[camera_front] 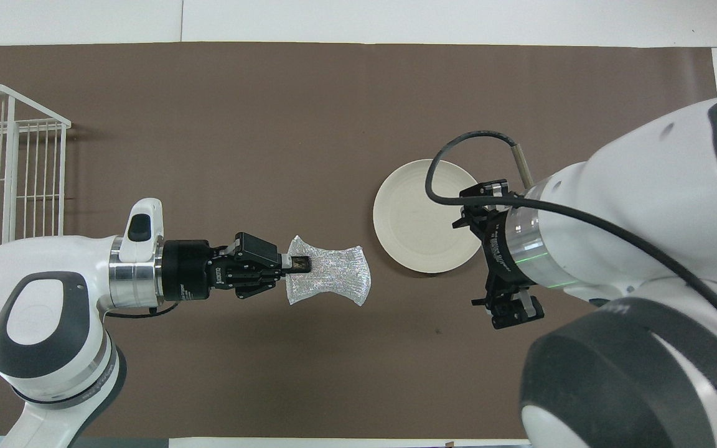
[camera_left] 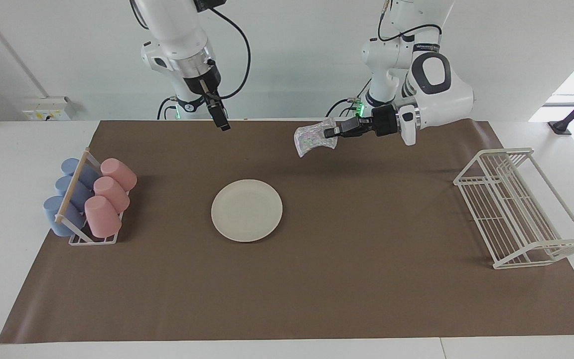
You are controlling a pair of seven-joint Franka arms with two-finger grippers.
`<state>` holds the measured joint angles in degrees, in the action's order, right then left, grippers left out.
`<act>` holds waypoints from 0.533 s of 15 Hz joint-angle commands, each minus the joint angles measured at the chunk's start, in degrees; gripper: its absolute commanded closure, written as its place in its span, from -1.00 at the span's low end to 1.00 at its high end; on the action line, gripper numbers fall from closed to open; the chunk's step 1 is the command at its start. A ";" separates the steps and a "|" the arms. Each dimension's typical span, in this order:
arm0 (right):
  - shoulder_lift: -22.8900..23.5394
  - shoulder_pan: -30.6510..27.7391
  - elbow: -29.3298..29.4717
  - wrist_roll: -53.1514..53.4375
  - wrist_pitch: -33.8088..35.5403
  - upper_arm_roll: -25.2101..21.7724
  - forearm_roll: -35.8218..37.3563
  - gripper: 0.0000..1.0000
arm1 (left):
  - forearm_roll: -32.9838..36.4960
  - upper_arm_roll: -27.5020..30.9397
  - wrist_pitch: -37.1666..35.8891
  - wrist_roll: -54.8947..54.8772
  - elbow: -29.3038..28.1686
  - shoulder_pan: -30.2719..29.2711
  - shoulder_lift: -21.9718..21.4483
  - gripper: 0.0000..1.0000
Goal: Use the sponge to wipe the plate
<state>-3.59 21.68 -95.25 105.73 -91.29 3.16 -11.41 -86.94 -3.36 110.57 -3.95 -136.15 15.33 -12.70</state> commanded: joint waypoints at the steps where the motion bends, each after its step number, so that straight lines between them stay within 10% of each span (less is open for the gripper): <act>1: -1.69 0.81 -2.39 5.79 -4.84 -0.08 -3.60 -1.00 | -2.45 0.99 1.75 -1.94 -3.50 2.77 -3.30 1.00; 8: -6.51 11.80 -15.12 15.13 -18.99 -0.08 -4.50 -1.00 | -2.54 0.99 1.05 -1.94 -3.86 4.09 -3.65 1.00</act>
<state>-5.36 32.06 -102.86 120.78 -106.09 3.36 -15.04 -88.05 -3.29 110.75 -4.88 -138.25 17.09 -14.61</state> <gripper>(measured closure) 0.000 0.947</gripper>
